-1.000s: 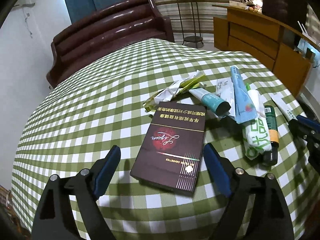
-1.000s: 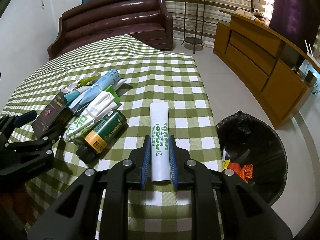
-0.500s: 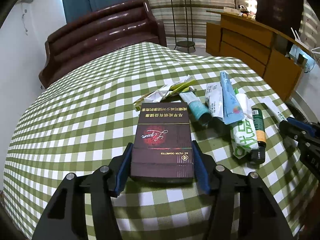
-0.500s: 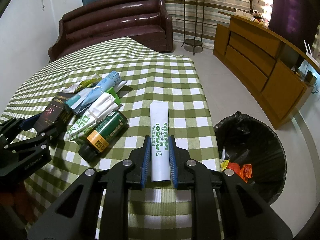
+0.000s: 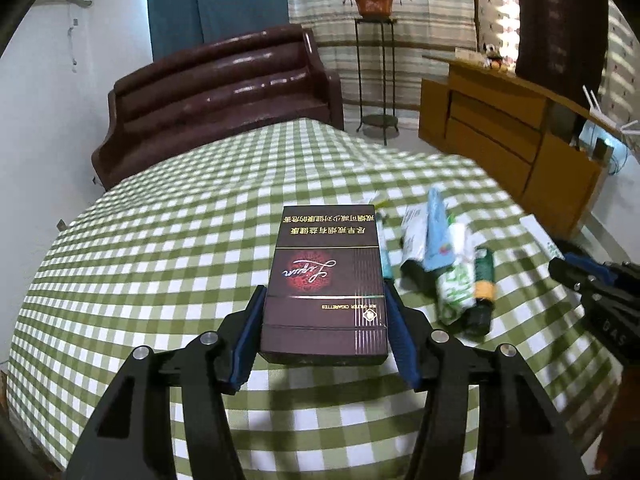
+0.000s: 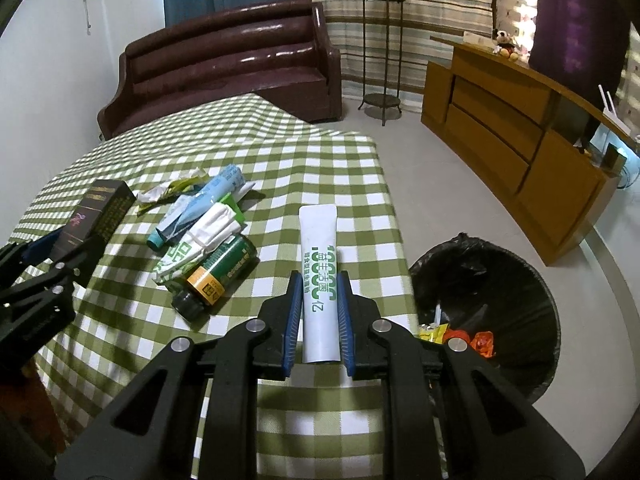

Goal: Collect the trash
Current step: 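Carry the cigarette box and white tube in both grippers over the black bin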

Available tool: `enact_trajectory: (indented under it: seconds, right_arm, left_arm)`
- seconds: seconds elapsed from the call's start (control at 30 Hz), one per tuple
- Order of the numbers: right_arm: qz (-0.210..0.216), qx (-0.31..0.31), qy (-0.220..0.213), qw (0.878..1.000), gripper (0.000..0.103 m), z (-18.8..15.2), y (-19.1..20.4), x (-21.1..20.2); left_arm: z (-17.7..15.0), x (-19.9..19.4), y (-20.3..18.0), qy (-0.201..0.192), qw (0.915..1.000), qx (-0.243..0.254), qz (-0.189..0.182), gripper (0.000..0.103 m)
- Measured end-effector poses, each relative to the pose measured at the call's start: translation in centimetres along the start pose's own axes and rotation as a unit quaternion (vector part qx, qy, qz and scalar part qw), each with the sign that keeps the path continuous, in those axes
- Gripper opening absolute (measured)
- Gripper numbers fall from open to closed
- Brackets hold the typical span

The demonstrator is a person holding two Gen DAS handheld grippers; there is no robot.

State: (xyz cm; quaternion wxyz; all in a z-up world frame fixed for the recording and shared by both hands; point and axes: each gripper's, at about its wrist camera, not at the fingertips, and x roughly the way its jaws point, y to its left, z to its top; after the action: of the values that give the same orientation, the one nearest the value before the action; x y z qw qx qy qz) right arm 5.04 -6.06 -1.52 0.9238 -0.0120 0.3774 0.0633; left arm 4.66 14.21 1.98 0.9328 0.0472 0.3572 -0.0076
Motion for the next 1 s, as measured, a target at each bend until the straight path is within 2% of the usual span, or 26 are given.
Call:
enact_trajectory:
  seconds: [0.33,0.8,1.0]
  right_arm:
    - [-0.031,0.014,-0.036,0.999,0.017,-0.2,-3.0,-3.0]
    - [-0.104,0.063,-0.053,0.991,0.017,-1.1,-11.0,-4.8]
    - [-0.122,0.078,-0.054,0.988,0.017,-1.6,-13.8,-4.7]
  left_arm:
    - [1.7,-3.0,-3.6,-0.051,0.9983,0.006,-0.028,0.056]
    - [3.0,-2.1,-12.5,-0.068,0.9917,0.057,-0.093,0.056]
    - [3.1,-1.5,-16.0,-0.073,0.9879,0.078,-0.112,0.056]
